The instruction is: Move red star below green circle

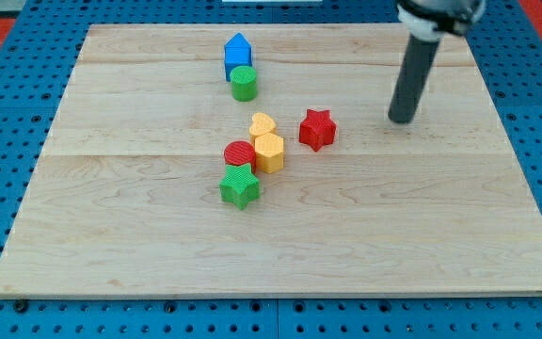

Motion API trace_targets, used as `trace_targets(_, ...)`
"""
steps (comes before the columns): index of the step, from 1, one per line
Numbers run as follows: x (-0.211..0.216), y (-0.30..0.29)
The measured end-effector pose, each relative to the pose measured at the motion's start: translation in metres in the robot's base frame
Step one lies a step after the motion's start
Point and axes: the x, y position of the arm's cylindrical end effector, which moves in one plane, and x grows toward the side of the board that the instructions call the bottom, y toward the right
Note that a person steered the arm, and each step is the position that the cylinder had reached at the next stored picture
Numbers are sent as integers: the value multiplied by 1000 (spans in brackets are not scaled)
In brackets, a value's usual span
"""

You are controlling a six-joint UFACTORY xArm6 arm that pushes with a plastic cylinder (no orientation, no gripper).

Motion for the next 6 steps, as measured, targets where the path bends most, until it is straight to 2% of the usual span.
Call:
trace_targets(1,28,-43)
trace_targets(3,-19,-100)
trace_targets(4,-18,-174)
trace_targets(6,-24,-121)
